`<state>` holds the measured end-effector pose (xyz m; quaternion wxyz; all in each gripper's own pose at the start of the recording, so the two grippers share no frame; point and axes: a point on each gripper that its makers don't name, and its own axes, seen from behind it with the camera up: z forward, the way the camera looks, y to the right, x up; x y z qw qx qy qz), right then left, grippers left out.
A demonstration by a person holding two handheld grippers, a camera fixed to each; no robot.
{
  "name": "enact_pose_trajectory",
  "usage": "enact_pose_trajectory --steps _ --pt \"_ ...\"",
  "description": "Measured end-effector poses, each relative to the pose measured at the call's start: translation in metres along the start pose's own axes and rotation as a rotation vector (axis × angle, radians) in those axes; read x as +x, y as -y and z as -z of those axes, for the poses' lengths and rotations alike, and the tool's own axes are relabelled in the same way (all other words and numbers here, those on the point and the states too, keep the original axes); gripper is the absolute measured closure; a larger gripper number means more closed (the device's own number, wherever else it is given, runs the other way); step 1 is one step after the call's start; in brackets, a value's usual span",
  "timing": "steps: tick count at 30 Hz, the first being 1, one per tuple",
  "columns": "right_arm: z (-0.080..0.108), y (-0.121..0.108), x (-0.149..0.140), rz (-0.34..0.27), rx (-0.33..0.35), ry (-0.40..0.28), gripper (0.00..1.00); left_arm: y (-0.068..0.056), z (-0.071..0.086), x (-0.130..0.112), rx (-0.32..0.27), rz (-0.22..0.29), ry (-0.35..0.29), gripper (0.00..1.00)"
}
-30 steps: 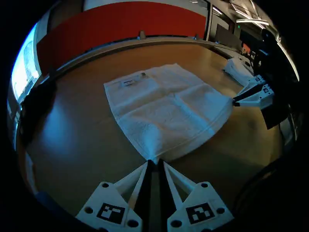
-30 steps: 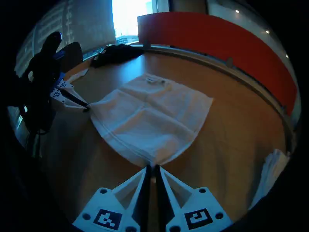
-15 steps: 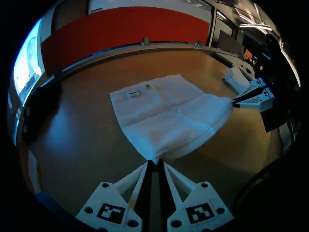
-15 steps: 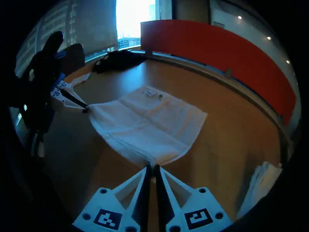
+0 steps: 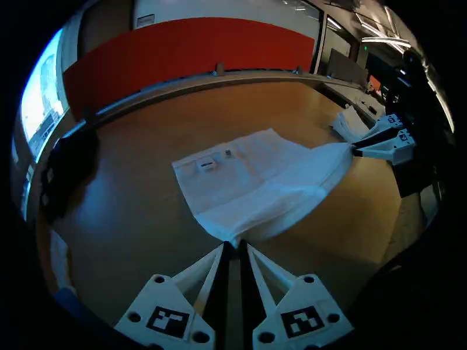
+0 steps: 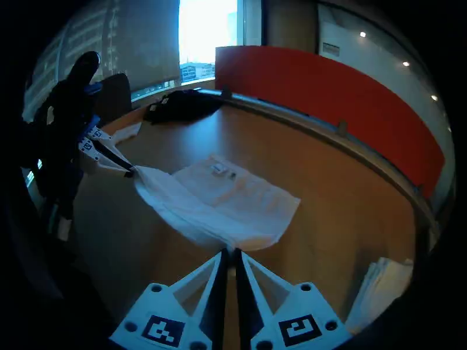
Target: Fold towel
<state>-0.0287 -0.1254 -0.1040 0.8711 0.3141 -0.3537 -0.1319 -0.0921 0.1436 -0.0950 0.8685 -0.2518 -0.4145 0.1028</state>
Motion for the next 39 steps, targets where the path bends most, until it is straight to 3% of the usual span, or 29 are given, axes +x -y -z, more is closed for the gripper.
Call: enact_pose_trajectory --steps 12,21,39 --pt "0.022 0.005 0.017 -0.013 -0.002 -0.023 0.91 -0.003 0.027 0.023 -0.002 -0.025 -0.018 0.88" --pt "0.034 0.010 0.021 -0.020 0.014 -0.022 0.91 -0.008 0.039 0.026 -0.022 -0.021 -0.011 0.88" --pt "0.030 0.011 0.014 -0.025 0.014 -0.004 0.91 -0.007 0.036 0.022 -0.012 -0.029 0.001 0.88"
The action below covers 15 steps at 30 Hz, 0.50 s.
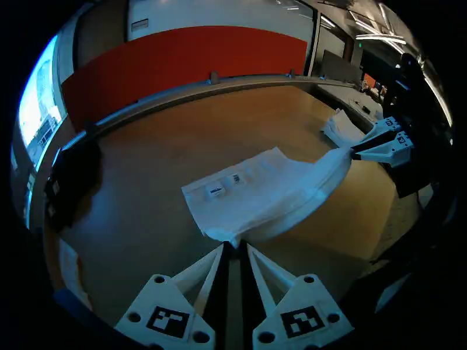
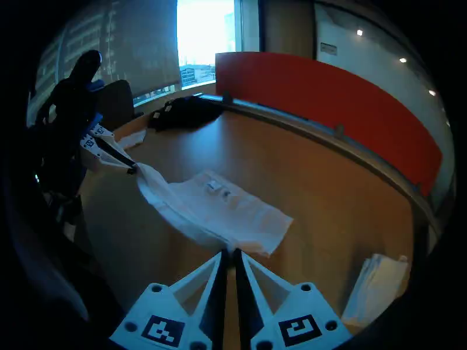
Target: Fold towel
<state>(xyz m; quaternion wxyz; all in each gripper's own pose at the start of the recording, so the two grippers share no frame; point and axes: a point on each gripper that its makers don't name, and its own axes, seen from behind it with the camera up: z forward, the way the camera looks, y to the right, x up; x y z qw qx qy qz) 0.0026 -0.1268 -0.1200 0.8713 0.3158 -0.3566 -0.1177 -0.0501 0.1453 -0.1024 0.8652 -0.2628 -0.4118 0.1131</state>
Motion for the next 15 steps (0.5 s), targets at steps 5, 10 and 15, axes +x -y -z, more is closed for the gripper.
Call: enact_pose_trajectory --steps 5,10,15 --pt "-0.009 -0.004 -0.005 0.003 0.005 0.019 0.91 0.006 -0.009 0.002 0.011 -0.003 0.010 0.88" --pt "-0.020 -0.013 -0.009 0.005 0.003 0.036 0.91 0.010 -0.022 0.006 0.019 -0.018 0.014 0.88" --pt "-0.033 -0.023 -0.011 0.009 -0.002 0.053 0.91 0.015 -0.036 0.007 0.026 -0.017 0.022 0.88"
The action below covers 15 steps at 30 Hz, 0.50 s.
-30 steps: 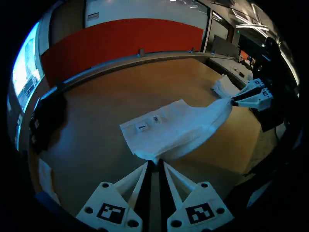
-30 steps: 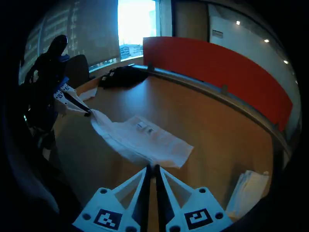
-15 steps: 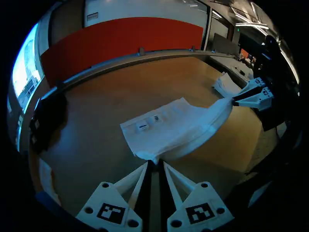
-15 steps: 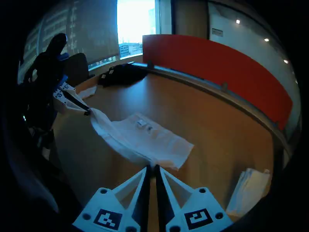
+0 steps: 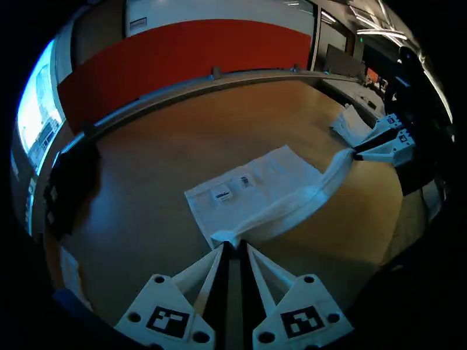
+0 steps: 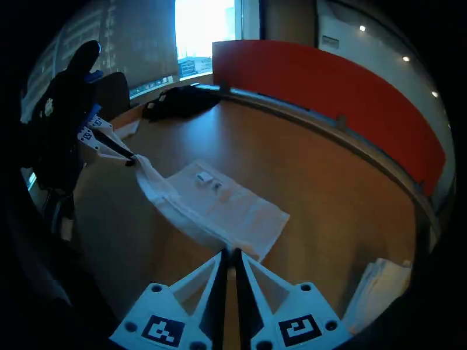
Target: Fold towel
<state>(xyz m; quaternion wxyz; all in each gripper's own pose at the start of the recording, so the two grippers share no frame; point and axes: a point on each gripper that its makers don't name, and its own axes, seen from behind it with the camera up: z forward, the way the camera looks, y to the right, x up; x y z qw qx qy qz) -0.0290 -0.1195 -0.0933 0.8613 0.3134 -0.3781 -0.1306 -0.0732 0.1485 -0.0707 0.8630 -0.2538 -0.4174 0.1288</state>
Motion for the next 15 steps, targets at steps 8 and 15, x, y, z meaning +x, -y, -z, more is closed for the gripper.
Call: enact_pose_trajectory --steps 8,15 --pt "-0.022 -0.017 0.005 0.011 -0.004 0.020 0.91 0.014 -0.021 0.007 0.019 0.010 0.012 0.88" --pt "-0.039 -0.031 0.011 0.012 -0.016 0.030 0.91 0.024 -0.038 0.012 0.025 0.009 0.027 0.88"
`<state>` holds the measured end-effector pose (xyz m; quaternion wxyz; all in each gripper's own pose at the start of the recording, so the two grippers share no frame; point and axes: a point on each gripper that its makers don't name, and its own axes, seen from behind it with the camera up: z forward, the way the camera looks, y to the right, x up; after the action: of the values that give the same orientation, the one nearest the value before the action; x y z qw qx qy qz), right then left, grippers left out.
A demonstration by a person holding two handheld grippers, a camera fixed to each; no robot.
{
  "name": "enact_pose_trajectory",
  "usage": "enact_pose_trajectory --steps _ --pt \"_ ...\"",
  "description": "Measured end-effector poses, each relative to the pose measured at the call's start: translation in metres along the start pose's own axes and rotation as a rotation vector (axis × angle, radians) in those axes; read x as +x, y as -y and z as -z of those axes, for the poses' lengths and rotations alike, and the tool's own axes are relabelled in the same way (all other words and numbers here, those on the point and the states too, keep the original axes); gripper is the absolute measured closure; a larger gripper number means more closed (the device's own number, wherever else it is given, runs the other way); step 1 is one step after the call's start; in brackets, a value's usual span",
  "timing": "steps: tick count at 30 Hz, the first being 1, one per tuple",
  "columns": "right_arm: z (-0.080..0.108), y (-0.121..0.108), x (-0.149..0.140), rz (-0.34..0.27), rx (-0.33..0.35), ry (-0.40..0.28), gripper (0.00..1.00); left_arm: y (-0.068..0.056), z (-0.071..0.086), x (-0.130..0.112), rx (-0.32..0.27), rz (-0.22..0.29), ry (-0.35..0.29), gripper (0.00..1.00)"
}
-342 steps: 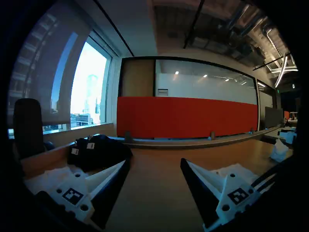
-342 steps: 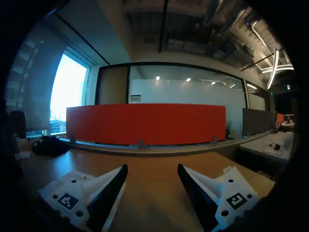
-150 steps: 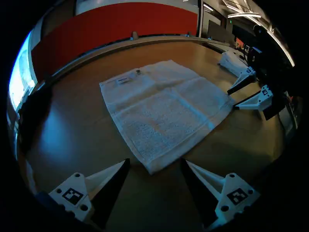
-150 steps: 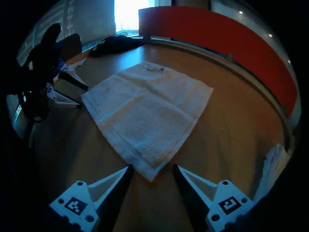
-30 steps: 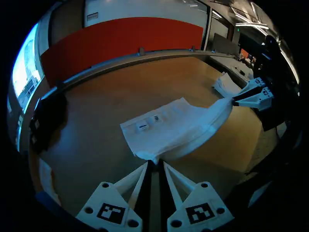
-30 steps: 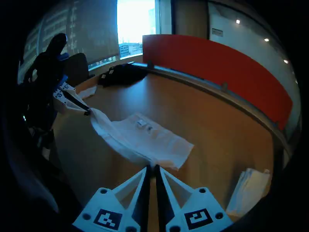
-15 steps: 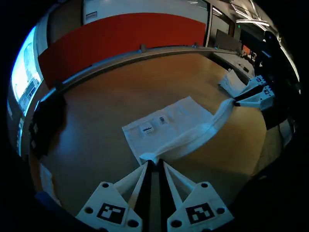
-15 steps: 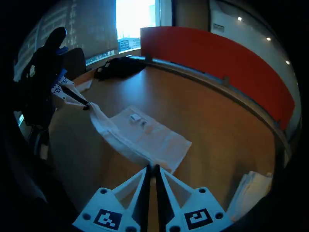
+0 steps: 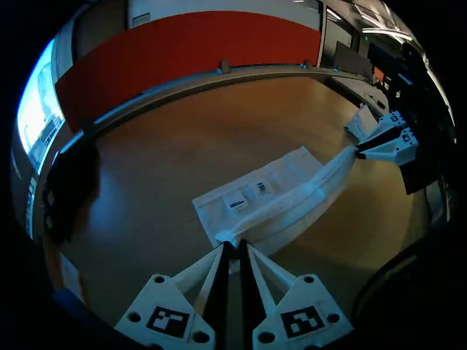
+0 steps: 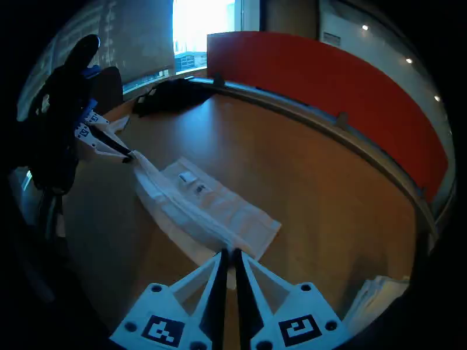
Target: Fold towel
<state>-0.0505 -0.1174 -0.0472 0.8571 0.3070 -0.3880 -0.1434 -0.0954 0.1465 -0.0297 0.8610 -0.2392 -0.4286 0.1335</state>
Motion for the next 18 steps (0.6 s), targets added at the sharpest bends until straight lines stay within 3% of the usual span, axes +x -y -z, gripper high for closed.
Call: enact_pose_trajectory --steps 10,18 --pt "-0.013 -0.005 -0.003 0.001 0.002 0.022 0.91 0.005 -0.018 -0.005 0.000 0.014 0.022 0.88" --pt "-0.031 -0.011 -0.011 -0.018 0.006 0.053 0.91 0.009 -0.042 -0.010 0.004 0.002 0.041 0.88"
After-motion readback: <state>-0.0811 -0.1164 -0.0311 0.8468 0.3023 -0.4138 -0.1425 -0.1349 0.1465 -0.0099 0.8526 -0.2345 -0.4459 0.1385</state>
